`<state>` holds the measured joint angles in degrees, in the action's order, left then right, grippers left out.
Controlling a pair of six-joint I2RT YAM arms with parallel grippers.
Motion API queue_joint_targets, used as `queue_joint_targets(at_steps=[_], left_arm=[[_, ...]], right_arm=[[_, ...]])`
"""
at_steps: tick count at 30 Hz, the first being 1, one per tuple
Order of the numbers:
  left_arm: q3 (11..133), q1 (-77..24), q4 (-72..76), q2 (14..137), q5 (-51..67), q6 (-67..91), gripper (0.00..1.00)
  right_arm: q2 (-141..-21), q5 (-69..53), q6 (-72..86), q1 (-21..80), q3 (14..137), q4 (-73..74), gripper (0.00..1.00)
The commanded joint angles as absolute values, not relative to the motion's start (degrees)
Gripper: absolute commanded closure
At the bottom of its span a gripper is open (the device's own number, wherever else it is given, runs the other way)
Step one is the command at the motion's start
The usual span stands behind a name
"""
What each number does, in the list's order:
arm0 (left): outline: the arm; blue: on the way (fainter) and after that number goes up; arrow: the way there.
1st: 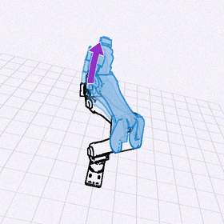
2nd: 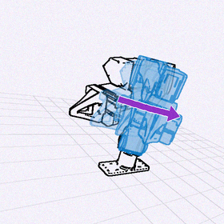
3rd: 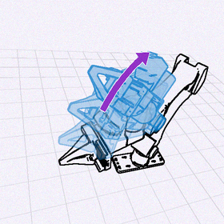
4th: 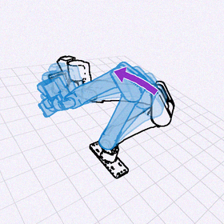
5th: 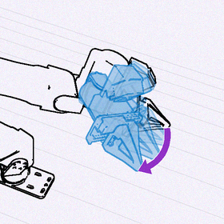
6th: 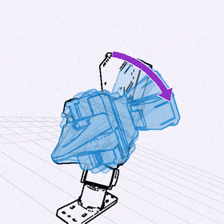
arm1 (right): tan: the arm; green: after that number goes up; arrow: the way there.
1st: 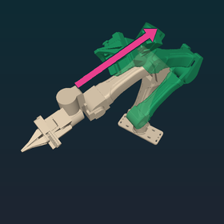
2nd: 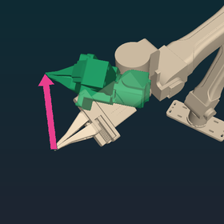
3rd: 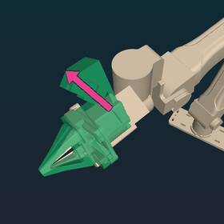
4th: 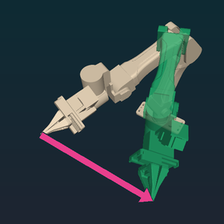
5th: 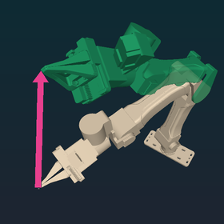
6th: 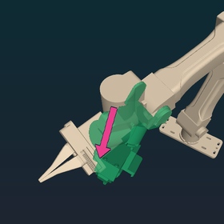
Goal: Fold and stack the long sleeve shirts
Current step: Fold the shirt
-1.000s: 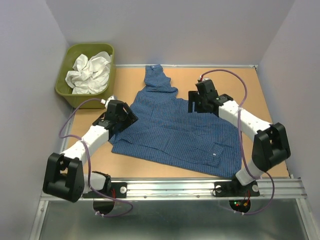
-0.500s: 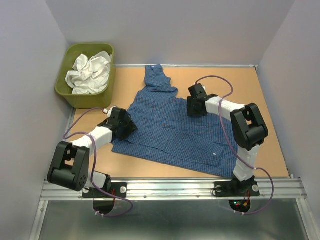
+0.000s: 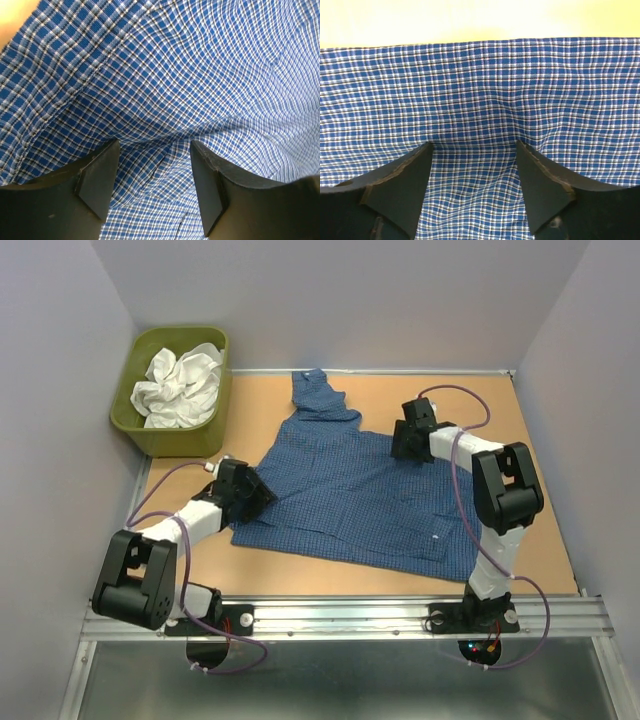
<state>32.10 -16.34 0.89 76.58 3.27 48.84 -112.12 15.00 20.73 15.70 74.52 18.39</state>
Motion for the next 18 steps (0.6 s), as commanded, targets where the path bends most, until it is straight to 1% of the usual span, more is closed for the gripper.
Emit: queue_joint_targets(at_steps=[1, 4, 7, 9, 13, 18], left_arm=[[29.4, -16.2, -9.6, 72.7, 4.1, 49.2, 0.29], [30.7, -16.3, -11.0, 70.1, 5.3, 49.0, 0.28], [35.2, -16.3, -12.0, 68.8, 4.1, 46.6, 0.25], [40.2, -16.3, -11.3, 69.3, 3.4, 44.5, 0.24], [48.6, -17.9, -7.2, 74.6, 2.3, 39.3, 0.24], [58.4, -22.2, -1.1, 84.3, 1.7, 36.2, 0.26]], right_arm=[[-109.3, 11.2, 21.2, 15.2, 76.4, 18.5, 0.26], [-104.5, 12.5, 21.6, 15.2, 74.2, 18.5, 0.23], [-98.6, 15.3, 22.8, 14.6, 69.7, 19.0, 0.22], [-95.9, 14.9, 24.3, 13.3, 67.2, 19.3, 0.22], [-88.5, 15.0, 27.1, 10.1, 59.7, 21.4, 0.22], [-83.9, 12.0, 30.4, 5.6, 52.6, 22.1, 0.22]])
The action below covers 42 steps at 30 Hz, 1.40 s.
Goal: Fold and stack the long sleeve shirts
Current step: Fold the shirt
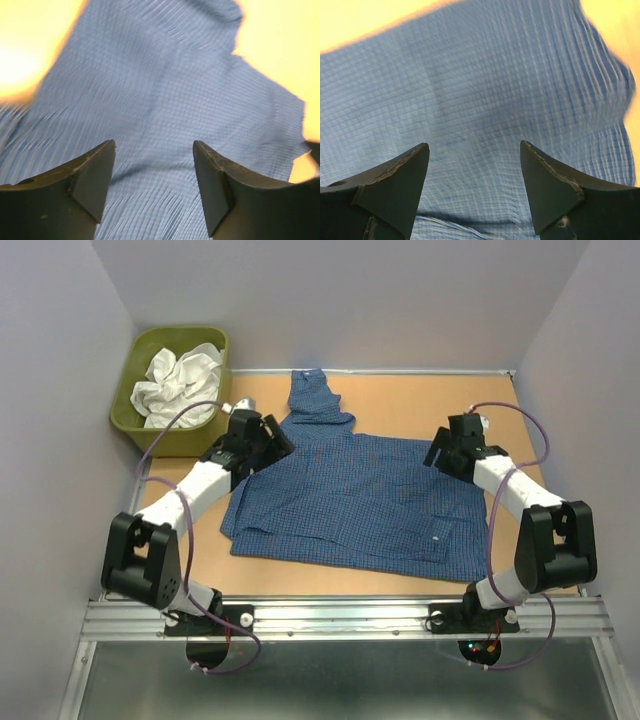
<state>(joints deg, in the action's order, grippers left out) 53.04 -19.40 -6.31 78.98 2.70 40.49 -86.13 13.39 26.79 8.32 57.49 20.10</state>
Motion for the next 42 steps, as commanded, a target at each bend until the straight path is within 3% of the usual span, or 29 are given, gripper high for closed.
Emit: queue_joint_targets(at_steps=[1, 8, 14, 31, 35, 42], left_arm=[[59.8, -23.7, -0.7, 88.2, 1.1, 36.0, 0.27], [68.2, -25.7, 2.9, 103.6, 1.3, 37.9, 0.31], [68.8, -25.5, 2.7, 108.7, 0.4, 39.1, 0.33], [45.7, -19.2, 3.2, 97.0, -2.6, 51.4, 0.35], [45.9, -19.2, 5.2, 95.1, -2.0, 48.9, 0.32], [56.8, -19.3, 5.6, 95.5, -2.7, 39.9, 0.27]], right_arm=[[-83.0, 10.3, 30.8, 3.1, 50.6, 22.1, 0.22], [-81.1, 5.6, 32.0, -5.3, 45.5, 20.7, 0.22], [-81.7, 6.2, 34.0, -7.7, 42.5, 19.4, 0.22], [-82.3, 17.1, 32.0, -9.0, 40.8, 21.8, 0.24], [-80.8, 14.0, 29.4, -9.0, 43.0, 21.9, 0.24], [-81.5, 1.2, 22.6, -6.0, 51.8, 18.1, 0.23]])
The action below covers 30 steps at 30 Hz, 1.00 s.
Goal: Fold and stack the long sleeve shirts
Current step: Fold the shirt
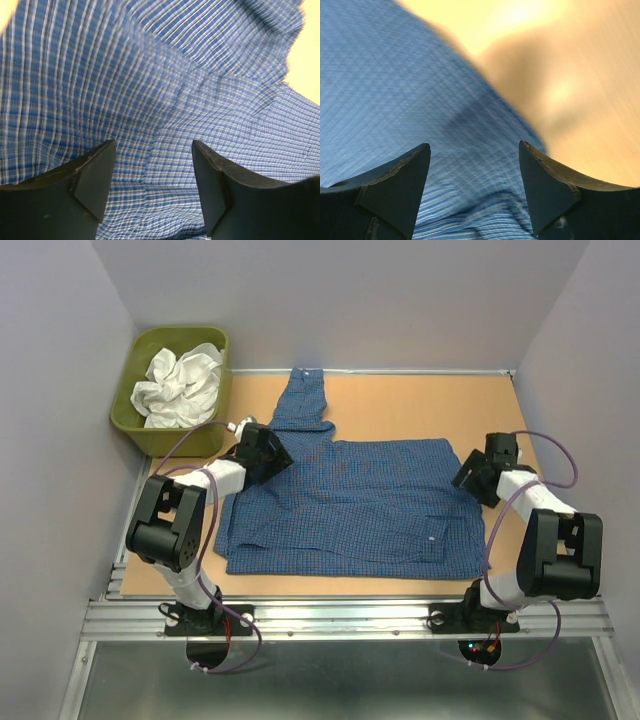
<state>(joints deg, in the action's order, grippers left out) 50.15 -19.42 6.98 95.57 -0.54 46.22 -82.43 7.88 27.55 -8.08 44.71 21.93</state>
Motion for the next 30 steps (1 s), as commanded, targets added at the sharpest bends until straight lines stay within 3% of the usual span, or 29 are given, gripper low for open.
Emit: queue_joint_targets(at_steps=[1, 20, 30], left_arm=[[57.9, -19.3, 5.6, 96.8, -2.9, 39.4, 0.27], [75.8, -21.6, 4.3, 114.8, -2.0, 31.6, 0.27], [80.7, -22.8, 7.0, 117.9, -2.9, 28.7, 0.27]], right_arm=[[-82.3, -1.6, 21.9, -5.4, 53.0, 17.6, 0.23], [-105.9, -10.3, 14.1, 1.1, 69.7, 10.4, 0.23], [-110.8, -0.6, 18.3, 1.1, 70.3, 10.4, 0.23]])
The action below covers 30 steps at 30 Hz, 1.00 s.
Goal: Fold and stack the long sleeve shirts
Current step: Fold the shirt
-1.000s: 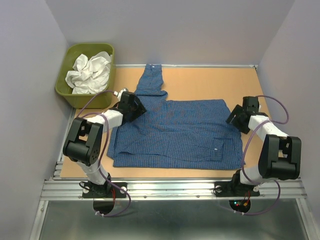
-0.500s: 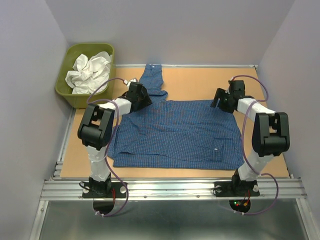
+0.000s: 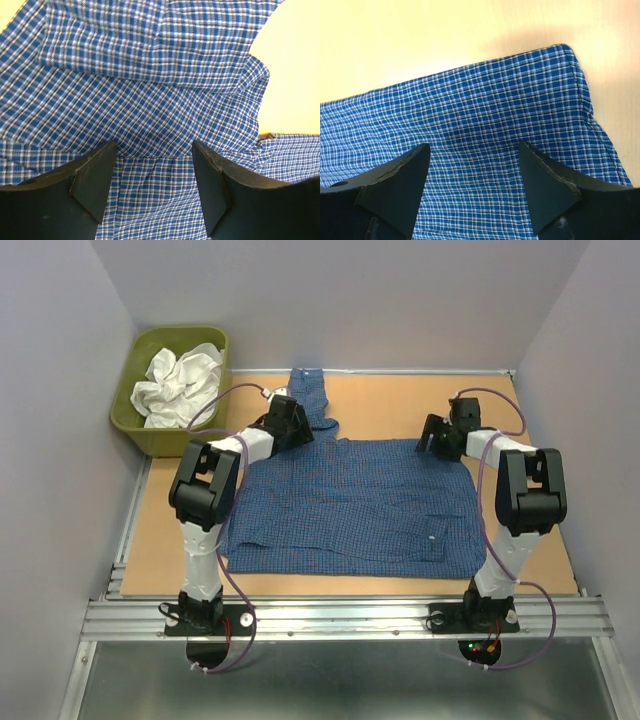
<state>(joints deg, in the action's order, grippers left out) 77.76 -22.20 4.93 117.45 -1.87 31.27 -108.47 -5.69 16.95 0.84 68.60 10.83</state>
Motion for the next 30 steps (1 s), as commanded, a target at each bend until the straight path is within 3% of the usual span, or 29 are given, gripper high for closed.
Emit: queue_joint_targets(at_steps=[1, 9, 15, 21, 30], left_arm=[[81.6, -22.8, 7.1, 118.7, -2.8, 28.3, 0.27], [83.6, -22.7, 6.9, 114.7, -5.4, 26.2, 0.25], [83.4, -20.0, 0.1, 106.6, -17.6, 26.8, 0.24], [87.6, -16.0, -11.5, 109.4, -20.7, 24.4, 0.25], [93.9, -14.9, -15.8, 117.8, -19.5, 19.1, 0.30]], right_arm=[[-111.3, 0.1, 18.5, 1.0, 70.6, 10.5, 0.23], [-108.6, 1.4, 16.6, 0.6, 73.5, 10.5, 0.22], [-106.2, 3.0, 12.6, 0.7, 76.8, 10.8, 0.22], [-105.9, 4.0, 12.7, 0.7, 77.2, 10.8, 0.22], [-105.5, 4.8, 12.1, 0.6, 76.3, 10.8, 0.21]])
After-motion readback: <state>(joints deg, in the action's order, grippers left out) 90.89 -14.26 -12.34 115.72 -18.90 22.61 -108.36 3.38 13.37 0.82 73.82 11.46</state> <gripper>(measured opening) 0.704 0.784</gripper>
